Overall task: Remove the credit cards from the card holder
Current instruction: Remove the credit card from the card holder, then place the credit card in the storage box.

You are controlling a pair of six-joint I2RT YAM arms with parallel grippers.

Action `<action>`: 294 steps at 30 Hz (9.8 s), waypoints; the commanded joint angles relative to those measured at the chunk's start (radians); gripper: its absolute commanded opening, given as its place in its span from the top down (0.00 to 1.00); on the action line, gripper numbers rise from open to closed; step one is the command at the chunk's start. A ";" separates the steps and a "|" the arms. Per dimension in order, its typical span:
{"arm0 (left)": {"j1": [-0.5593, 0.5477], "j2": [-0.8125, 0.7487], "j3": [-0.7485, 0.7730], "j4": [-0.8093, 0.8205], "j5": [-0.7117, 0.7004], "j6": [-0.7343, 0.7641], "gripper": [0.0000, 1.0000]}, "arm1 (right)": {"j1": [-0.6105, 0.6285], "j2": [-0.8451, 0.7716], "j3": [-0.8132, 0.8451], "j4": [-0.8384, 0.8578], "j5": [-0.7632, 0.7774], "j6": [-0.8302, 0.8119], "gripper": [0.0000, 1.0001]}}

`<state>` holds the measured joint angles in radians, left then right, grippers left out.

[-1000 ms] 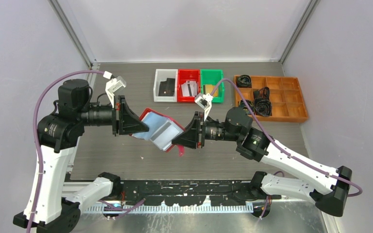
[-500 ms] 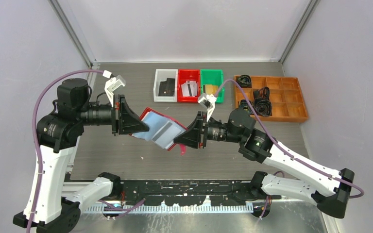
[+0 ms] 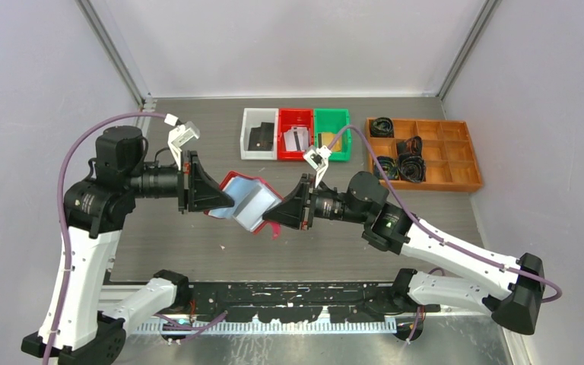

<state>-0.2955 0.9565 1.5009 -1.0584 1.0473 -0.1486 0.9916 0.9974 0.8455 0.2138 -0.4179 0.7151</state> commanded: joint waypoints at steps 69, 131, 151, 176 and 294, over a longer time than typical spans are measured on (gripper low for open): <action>-0.111 -0.229 -0.240 0.185 -0.444 0.279 0.09 | 0.300 0.364 0.662 -0.659 0.482 -0.180 0.99; -0.111 -0.380 -0.299 0.154 -0.703 0.353 0.00 | 0.298 0.197 0.534 -0.588 0.207 -0.364 0.99; -0.112 -0.224 -0.070 -0.133 -0.167 0.323 0.04 | 0.298 0.090 0.493 -0.644 0.128 -0.558 0.99; -0.111 -0.119 -0.067 -0.166 -0.106 0.274 1.00 | 0.260 0.048 0.393 -0.519 0.250 -0.492 0.47; 0.097 -0.009 -0.070 0.146 0.114 -0.119 1.00 | -0.420 0.040 0.185 -0.347 -0.219 0.031 0.99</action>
<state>-0.2024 0.9539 1.3697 -0.8433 1.1767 -0.3779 0.7101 1.0168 0.8249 0.2573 -0.6476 0.9726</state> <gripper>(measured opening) 0.065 0.062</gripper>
